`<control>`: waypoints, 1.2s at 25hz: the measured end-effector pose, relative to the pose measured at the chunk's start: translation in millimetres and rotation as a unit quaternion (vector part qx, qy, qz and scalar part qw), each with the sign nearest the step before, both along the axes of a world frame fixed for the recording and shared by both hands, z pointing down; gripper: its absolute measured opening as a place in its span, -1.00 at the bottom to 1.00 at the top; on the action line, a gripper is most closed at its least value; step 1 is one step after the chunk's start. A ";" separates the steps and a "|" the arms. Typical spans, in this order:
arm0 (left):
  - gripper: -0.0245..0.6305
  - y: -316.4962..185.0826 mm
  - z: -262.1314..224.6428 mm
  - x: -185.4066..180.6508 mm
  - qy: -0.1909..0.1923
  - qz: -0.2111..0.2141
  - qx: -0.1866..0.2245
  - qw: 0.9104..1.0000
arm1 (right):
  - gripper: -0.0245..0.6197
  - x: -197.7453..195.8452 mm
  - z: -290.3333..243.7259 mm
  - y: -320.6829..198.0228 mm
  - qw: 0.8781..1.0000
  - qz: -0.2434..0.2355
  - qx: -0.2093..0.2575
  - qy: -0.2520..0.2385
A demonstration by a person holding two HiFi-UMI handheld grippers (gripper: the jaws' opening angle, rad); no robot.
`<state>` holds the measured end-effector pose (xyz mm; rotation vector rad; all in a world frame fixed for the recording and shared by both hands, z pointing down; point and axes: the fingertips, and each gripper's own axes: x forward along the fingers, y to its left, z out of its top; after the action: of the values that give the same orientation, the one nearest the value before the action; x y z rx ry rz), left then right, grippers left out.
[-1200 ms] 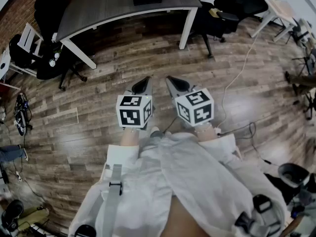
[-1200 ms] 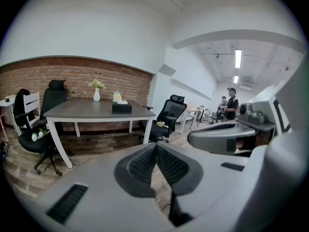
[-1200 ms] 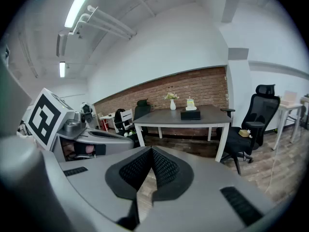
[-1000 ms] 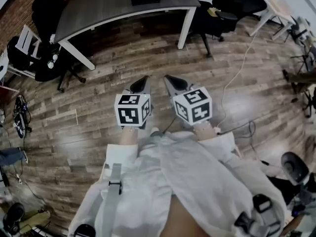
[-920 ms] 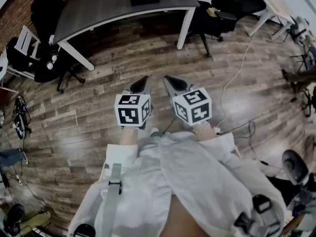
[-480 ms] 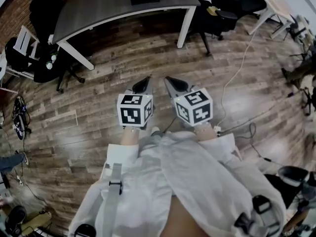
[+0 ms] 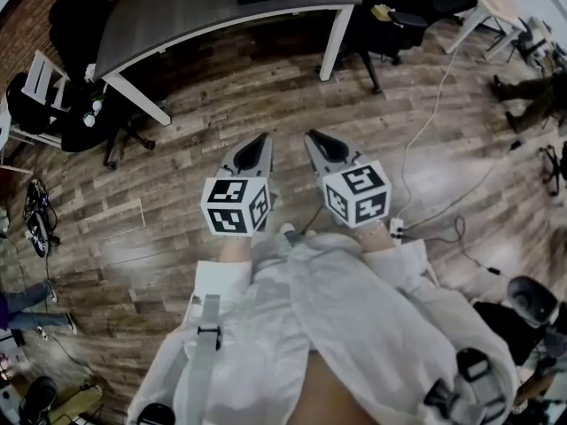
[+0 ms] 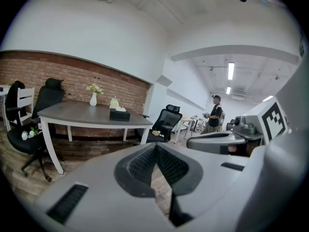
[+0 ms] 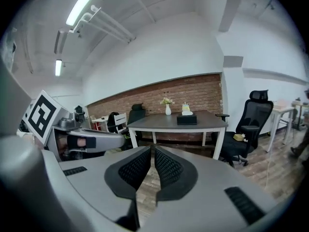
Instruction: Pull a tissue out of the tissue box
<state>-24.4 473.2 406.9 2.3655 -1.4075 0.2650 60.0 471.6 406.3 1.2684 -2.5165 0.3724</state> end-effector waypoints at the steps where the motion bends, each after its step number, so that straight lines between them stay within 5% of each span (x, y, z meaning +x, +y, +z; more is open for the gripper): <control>1: -0.91 0.8 2.0 -3.4 -0.002 -0.002 0.001 1.000 | -0.91 0.0 2.7 0.7 1.000 0.006 -0.001 0.009; 5: -0.91 -0.1 8.0 -12.9 -0.003 0.002 -0.008 1.000 | -0.91 -5.5 5.0 0.0 1.000 0.020 -0.007 0.011; 10: -0.90 -1.2 18.9 -15.4 -0.007 0.009 -0.024 1.000 | -0.64 -12.0 4.2 -1.8 1.000 0.019 -0.020 -0.006; 12: -0.66 -2.9 20.8 -14.6 -0.006 0.009 -0.027 1.000 | -0.62 -11.1 4.4 -5.1 1.000 0.020 -0.020 -0.007; 15: -0.65 -14.5 20.1 -16.7 0.003 0.002 -0.029 1.000 | -0.62 -12.3 5.1 -19.0 1.000 0.017 -0.020 -0.007; 30: -0.52 -174.9 2.8 -37.1 0.006 -0.057 -0.013 0.998 | -0.62 -20.3 0.7 -187.4 0.999 -0.022 -0.030 -0.021</control>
<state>-61.6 298.2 409.7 2.2526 -1.5167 0.2369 39.7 284.2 407.0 1.1938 -2.5434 0.4650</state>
